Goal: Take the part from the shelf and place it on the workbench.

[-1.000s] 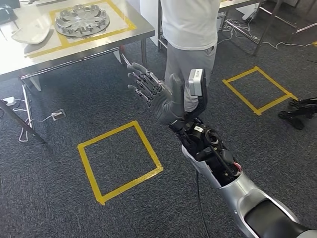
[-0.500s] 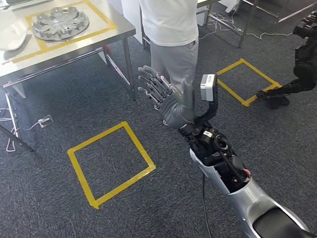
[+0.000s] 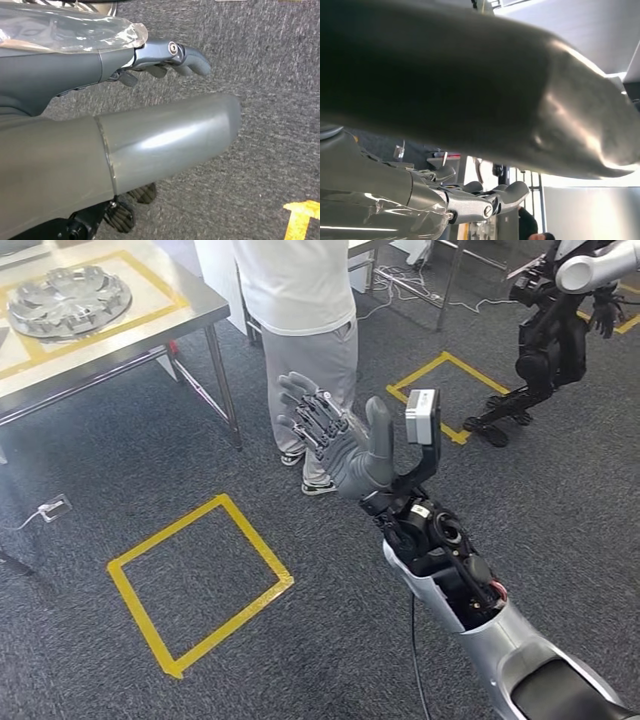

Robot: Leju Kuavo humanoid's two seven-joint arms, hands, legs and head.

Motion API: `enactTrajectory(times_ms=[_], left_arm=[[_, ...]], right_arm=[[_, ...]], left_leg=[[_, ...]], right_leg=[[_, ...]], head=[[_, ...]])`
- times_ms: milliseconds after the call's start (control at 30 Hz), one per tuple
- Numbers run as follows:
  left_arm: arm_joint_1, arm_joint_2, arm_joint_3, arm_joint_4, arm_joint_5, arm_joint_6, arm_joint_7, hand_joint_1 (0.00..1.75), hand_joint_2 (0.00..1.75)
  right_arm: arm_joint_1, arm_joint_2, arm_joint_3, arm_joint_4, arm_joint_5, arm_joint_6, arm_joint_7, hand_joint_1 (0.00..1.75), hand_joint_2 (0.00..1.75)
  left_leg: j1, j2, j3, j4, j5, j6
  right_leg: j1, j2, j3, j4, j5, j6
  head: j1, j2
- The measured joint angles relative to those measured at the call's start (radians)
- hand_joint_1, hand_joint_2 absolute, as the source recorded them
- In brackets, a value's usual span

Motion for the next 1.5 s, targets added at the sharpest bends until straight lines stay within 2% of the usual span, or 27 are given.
enactTrajectory(times_ms=[67, 133, 167, 200, 233, 267, 300, 367, 433, 533, 600, 667, 700, 733, 767, 867, 933, 1033, 1100, 1167, 1200, 1233, 1267, 1300, 1367, 1433, 1500], left_arm=[[-0.003, -0.005, 0.000, 0.000, -0.002, 0.002, 0.001, 0.00, 0.00], [-0.005, -0.008, 0.000, 0.000, -0.002, 0.002, 0.003, 0.00, 0.00], [-0.005, -0.009, 0.000, 0.000, -0.002, 0.002, 0.003, 0.00, 0.00], [-0.004, -0.010, 0.000, 0.000, -0.001, 0.002, 0.004, 0.00, 0.00], [-0.003, -0.010, 0.000, 0.000, 0.000, 0.002, 0.004, 0.00, 0.00], [-0.002, -0.010, 0.000, 0.000, 0.002, 0.002, 0.004, 0.00, 0.00], [-0.001, -0.010, 0.000, 0.000, 0.003, 0.002, 0.004, 0.00, 0.00], [-0.001, -0.009, 0.000, 0.000, 0.004, 0.002, 0.004, 0.00, 0.00], [-0.002, -0.007, 0.000, 0.000, 0.004, 0.003, 0.004, 0.00, 0.00], [-0.001, -0.007, 0.000, 0.000, 0.008, 0.003, 0.004, 0.00, 0.00], [0.000, -0.006, 0.000, 0.000, 0.011, 0.003, 0.004, 0.00, 0.00], [0.005, -0.005, 0.000, 0.000, 0.014, 0.003, 0.002, 0.00, 0.00], [0.008, -0.004, 0.000, 0.000, 0.014, 0.003, 0.002, 0.00, 0.00], [0.011, -0.004, 0.000, 0.000, 0.015, 0.002, 0.002, 0.00, 0.00], [0.013, -0.004, 0.000, 0.000, 0.016, 0.002, 0.001, 0.00, 0.00], [0.010, 0.000, 0.000, 0.000, 0.015, -0.002, 0.000, 0.00, 0.00], [0.007, 0.004, 0.000, 0.000, 0.013, -0.003, -0.001, 0.00, 0.00], [0.005, 0.003, 0.000, 0.000, 0.009, -0.003, -0.001, 0.00, 0.00], [0.003, 0.000, 0.000, 0.000, 0.007, -0.004, -0.001, 0.00, 0.00], [0.003, 0.000, 0.000, 0.000, 0.005, -0.004, -0.001, 0.00, 0.00], [0.003, 0.000, 0.000, 0.000, 0.005, -0.004, -0.001, 0.00, 0.00], [0.003, 0.000, 0.000, 0.000, 0.005, -0.004, -0.001, 0.00, 0.00], [0.003, -0.001, 0.000, 0.000, 0.005, -0.005, -0.001, 0.00, 0.00], [0.003, -0.001, 0.000, 0.000, 0.005, -0.005, -0.001, 0.00, 0.00], [0.003, -0.001, 0.000, 0.000, 0.005, -0.006, 0.001, 0.00, 0.00], [0.002, 0.000, 0.000, 0.000, 0.006, -0.008, 0.003, 0.00, 0.00], [0.002, 0.001, 0.000, 0.000, 0.007, -0.008, 0.005, 0.00, 0.00]], right_arm=[[0.000, -0.008, -0.005, -0.007, 0.001, -0.004, 0.002, 0.00, 0.00], [0.001, -0.013, -0.008, -0.011, 0.003, -0.007, 0.005, 0.00, 0.00], [0.003, -0.013, -0.008, -0.012, 0.003, -0.008, 0.007, 0.00, 0.00], [0.007, -0.015, -0.008, -0.013, 0.004, -0.008, 0.008, 0.00, 0.00], [0.011, -0.016, -0.008, -0.014, 0.004, -0.008, 0.009, 0.00, 0.00], [0.014, -0.018, -0.008, -0.015, 0.003, -0.007, 0.011, 0.00, 0.00], [0.016, -0.020, -0.008, -0.017, 0.002, -0.007, 0.012, 0.00, 0.00], [0.014, -0.022, -0.008, -0.022, 0.001, -0.006, 0.013, 0.00, 0.00], [0.015, -0.023, -0.008, -0.027, 0.000, -0.005, 0.015, 0.00, 0.00], [0.016, -0.024, -0.008, -0.031, -0.005, 0.000, 0.016, 0.00, 0.00], [0.015, -0.025, -0.007, -0.032, -0.009, 0.005, 0.014, 0.00, 0.00], [0.019, -0.025, -0.005, -0.032, -0.011, 0.010, 0.012, 0.00, 0.00], [0.022, -0.025, -0.004, -0.032, -0.012, 0.011, 0.010, 0.00, 0.00], [0.024, -0.025, -0.003, -0.032, -0.012, 0.012, 0.008, 0.00, 0.00], [0.025, -0.025, -0.002, -0.032, -0.012, 0.013, 0.006, 0.00, 0.00], [0.025, -0.025, -0.001, -0.032, -0.012, 0.013, 0.003, 0.00, 0.00], [0.025, -0.025, -0.001, -0.032, -0.013, 0.011, 0.002, 0.00, 0.00], [0.026, -0.026, -0.002, -0.033, -0.013, 0.006, 0.001, 0.00, 0.00], [0.026, -0.029, -0.002, -0.034, -0.012, 0.003, -0.001, 0.00, 0.00], [0.027, -0.029, -0.001, -0.034, -0.012, 0.002, -0.002, 0.00, 0.00], [0.028, -0.029, -0.001, -0.034, -0.012, 0.002, -0.002, 0.00, 0.00], [0.030, -0.029, -0.001, -0.034, -0.012, 0.001, -0.002, 0.00, 0.00], [0.030, -0.029, -0.001, -0.034, -0.011, 0.000, -0.002, 0.00, 0.00], [0.030, -0.029, -0.001, -0.034, -0.011, 0.000, -0.002, 0.00, 0.00], [0.028, -0.029, -0.001, -0.034, -0.010, 0.000, -0.003, 0.00, 0.00], [0.024, -0.029, -0.001, -0.033, -0.009, 0.000, -0.006, 0.00, 0.00], [0.022, -0.029, 0.000, -0.032, -0.009, 0.001, -0.008, 0.00, 0.00]], left_leg=[[0.006, 0.012, 0.004, -0.009, 0.004, 0.008], [0.008, 0.022, 0.005, -0.010, 0.004, 0.011], [0.008, 0.028, 0.006, -0.010, 0.004, 0.012], [0.009, 0.034, 0.006, -0.009, 0.003, 0.011], [0.010, 0.039, 0.007, -0.009, 0.002, 0.009], [0.012, 0.044, 0.009, -0.008, 0.000, 0.006], [0.013, 0.049, 0.011, -0.007, -0.003, 0.002], [0.010, 0.057, 0.013, -0.003, -0.008, -0.008], [0.006, 0.066, 0.012, -0.002, -0.008, -0.020], [0.009, 0.067, 0.007, 0.012, -0.022, -0.034], [0.011, 0.043, -0.036, 0.106, -0.077, -0.039], [0.008, 0.024, -0.111, 0.254, -0.138, -0.038], [0.007, 0.021, -0.136, 0.299, -0.146, -0.036], [0.005, 0.019, -0.146, 0.310, -0.137, -0.033], [0.004, 0.018, -0.133, 0.275, -0.109, -0.027], [-0.001, -0.003, -0.036, 0.064, -0.012, -0.008], [-0.006, -0.010, -0.009, 0.006, 0.001, -0.004], [-0.001, 0.003, -0.004, -0.003, 0.007, 0.003], [0.005, 0.013, 0.000, -0.010, 0.009, 0.010], [0.005, 0.021, 0.000, -0.010, 0.009, 0.012], [0.005, 0.025, 0.000, -0.009, 0.008, 0.012], [0.005, 0.030, 0.001, -0.009, 0.007, 0.011], [0.006, 0.034, 0.002, -0.008, 0.006, 0.010], [0.007, 0.037, 0.004, -0.007, 0.004, 0.008], [0.005, 0.043, 0.006, -0.004, -0.001, -0.001], [0.000, 0.050, 0.004, 0.000, -0.003, -0.011], [0.000, 0.058, 0.002, 0.000, -0.001, -0.022]], right_leg=[[-0.001, -0.021, -0.029, 0.058, -0.038, 0.013], [-0.008, -0.049, -0.091, 0.192, -0.105, 0.026], [-0.012, -0.056, -0.121, 0.257, -0.128, 0.031], [-0.017, -0.060, -0.138, 0.292, -0.133, 0.035], [-0.021, -0.064, -0.135, 0.287, -0.118, 0.039], [-0.025, -0.068, -0.112, 0.240, -0.086, 0.042], [-0.028, -0.077, -0.075, 0.165, -0.049, 0.043], [-0.025, -0.098, -0.010, 0.039, -0.010, 0.040], [-0.019, -0.102, 0.009, 0.003, -0.011, 0.028], [-0.020, -0.084, 0.009, -0.001, -0.004, 0.007], [-0.021, -0.073, 0.009, -0.005, 0.000, -0.005], [-0.018, -0.061, 0.007, -0.005, 0.001, -0.011], [-0.016, -0.054, 0.007, -0.005, 0.001, -0.012], [-0.013, -0.047, 0.007, -0.005, 0.002, -0.013], [-0.011, -0.040, 0.008, -0.005, 0.002, -0.014], [-0.005, -0.021, 0.008, -0.004, 0.002, -0.012], [-0.004, -0.013, 0.004, -0.003, 0.002, -0.006], [-0.006, -0.015, -0.004, 0.011, -0.010, 0.010], [-0.005, -0.037, -0.043, 0.095, -0.060, 0.020], [-0.010, -0.057, -0.113, 0.248, -0.131, 0.028], [-0.013, -0.060, -0.141, 0.308, -0.150, 0.032], [-0.017, -0.063, -0.153, 0.334, -0.151, 0.035], [-0.020, -0.065, -0.143, 0.313, -0.130, 0.037], [-0.022, -0.069, -0.114, 0.254, -0.095, 0.038], [-0.023, -0.086, -0.036, 0.094, -0.031, 0.038], [-0.020, -0.096, 0.006, 0.012, -0.013, 0.030], [-0.018, -0.087, 0.010, 0.006, -0.013, 0.015]], head=[[0.007, 0.000], [0.017, 0.000], [0.019, 0.000], [0.020, 0.000], [0.021, 0.000], [0.022, 0.000], [0.023, 0.000], [0.027, 0.000], [0.023, 0.000], [0.014, 0.000], [0.008, 0.000], [0.002, 0.000], [0.000, 0.000], [0.000, 0.000], [-0.001, 0.000], [-0.001, 0.000], [-0.001, 0.000], [0.000, 0.000], [0.008, 0.000], [0.017, 0.000], [0.019, 0.000], [0.019, 0.000], [0.020, 0.000], [0.021, 0.000], [0.025, 0.000], [0.024, 0.000], [0.018, 0.000]])
